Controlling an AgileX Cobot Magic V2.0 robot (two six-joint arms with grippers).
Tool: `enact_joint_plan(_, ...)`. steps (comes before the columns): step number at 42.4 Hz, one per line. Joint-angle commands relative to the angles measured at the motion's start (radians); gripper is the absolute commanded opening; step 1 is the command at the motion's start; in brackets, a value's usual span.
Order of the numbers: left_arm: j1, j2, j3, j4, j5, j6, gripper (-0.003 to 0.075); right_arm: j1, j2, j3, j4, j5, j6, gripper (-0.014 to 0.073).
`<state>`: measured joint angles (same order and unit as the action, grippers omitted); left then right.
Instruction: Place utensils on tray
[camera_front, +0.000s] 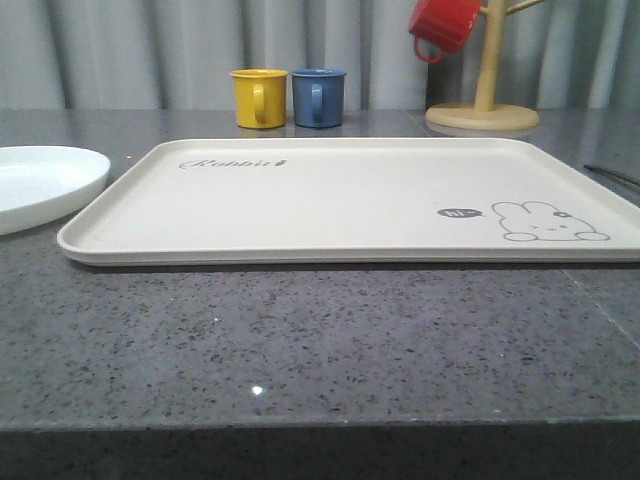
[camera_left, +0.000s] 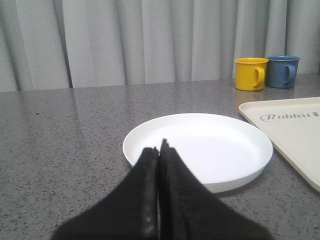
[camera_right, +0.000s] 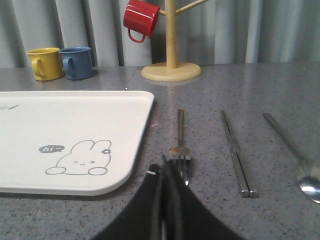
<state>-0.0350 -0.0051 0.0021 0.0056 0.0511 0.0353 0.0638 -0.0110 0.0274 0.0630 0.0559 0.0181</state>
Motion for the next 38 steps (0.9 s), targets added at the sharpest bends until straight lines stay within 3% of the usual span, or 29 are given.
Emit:
enact_joint_plan(1, -0.007, -0.021, 0.013, -0.006, -0.082, -0.01, -0.002, -0.006, -0.014, -0.002, 0.002, -0.084, -0.01, -0.0113)
enact_joint_plan(38, -0.007, -0.021, 0.013, 0.0, -0.129, -0.01, -0.002, -0.006, -0.014, -0.002, 0.002, -0.12, -0.01, -0.0113)
